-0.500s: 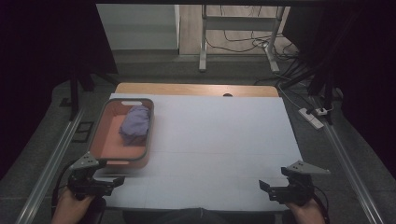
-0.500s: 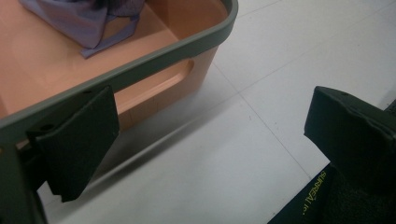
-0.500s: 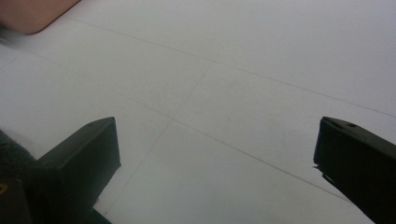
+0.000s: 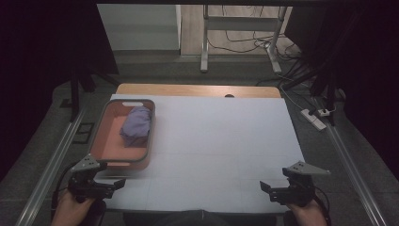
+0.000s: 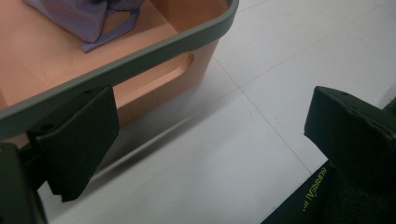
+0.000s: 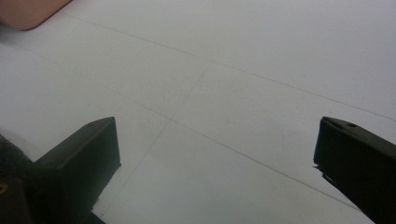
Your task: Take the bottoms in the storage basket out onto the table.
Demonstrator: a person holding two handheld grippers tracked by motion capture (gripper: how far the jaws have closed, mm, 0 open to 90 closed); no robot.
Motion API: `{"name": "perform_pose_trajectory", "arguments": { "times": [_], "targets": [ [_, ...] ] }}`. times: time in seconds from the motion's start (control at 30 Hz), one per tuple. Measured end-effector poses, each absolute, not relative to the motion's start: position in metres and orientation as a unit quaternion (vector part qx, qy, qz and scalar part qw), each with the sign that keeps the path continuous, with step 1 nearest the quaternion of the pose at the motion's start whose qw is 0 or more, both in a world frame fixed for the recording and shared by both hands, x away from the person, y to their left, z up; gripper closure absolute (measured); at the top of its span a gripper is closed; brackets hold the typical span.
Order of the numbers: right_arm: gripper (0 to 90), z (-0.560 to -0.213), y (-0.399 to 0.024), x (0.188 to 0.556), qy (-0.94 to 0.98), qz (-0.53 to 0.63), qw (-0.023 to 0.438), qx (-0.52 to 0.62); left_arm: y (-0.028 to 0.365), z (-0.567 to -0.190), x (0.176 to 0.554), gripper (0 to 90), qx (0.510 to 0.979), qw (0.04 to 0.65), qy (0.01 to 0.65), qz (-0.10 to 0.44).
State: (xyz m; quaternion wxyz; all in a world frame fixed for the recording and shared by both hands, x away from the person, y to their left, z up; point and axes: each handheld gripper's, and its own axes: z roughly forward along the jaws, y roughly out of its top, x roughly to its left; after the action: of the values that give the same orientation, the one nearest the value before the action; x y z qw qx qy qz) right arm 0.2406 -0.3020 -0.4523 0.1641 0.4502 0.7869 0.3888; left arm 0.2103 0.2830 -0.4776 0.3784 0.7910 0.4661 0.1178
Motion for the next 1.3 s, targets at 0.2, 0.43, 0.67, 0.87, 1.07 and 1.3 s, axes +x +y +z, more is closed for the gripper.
{"name": "perform_pose_trajectory", "arguments": {
  "times": [0.2, 0.43, 0.67, 0.87, 1.07, 1.3],
  "targets": [
    [0.1, -0.453, -0.3, 0.24, 0.791, 0.387, 0.165, 0.445, 0.285, -0.478, 0.212, 3.3, 0.788, 0.381, 0.471, 0.109],
    [0.1, -0.453, -0.299, 0.241, 0.797, 0.382, 0.162, 0.439, 0.287, -0.477, 0.212, 0.7, 0.784, 0.387, 0.474, 0.103],
    [0.1, -0.453, -0.299, 0.241, 0.799, 0.38, 0.16, 0.438, 0.281, -0.473, 0.212, 0.0, 0.788, 0.394, 0.46, 0.11],
    [0.2, -0.454, -0.298, 0.242, 0.8, 0.38, 0.159, 0.437, 0.28, -0.472, 0.213, 0.0, 0.794, 0.394, 0.45, 0.108],
    [0.3, -0.454, -0.298, 0.242, 0.801, 0.379, 0.156, 0.436, 0.28, -0.471, 0.215, 0.0, 0.798, 0.405, 0.435, 0.1],
    [0.4, -0.454, -0.297, 0.242, 0.804, 0.377, 0.155, 0.432, 0.277, -0.468, 0.219, 0.0, 0.802, 0.406, 0.427, 0.101]
  ]
}}
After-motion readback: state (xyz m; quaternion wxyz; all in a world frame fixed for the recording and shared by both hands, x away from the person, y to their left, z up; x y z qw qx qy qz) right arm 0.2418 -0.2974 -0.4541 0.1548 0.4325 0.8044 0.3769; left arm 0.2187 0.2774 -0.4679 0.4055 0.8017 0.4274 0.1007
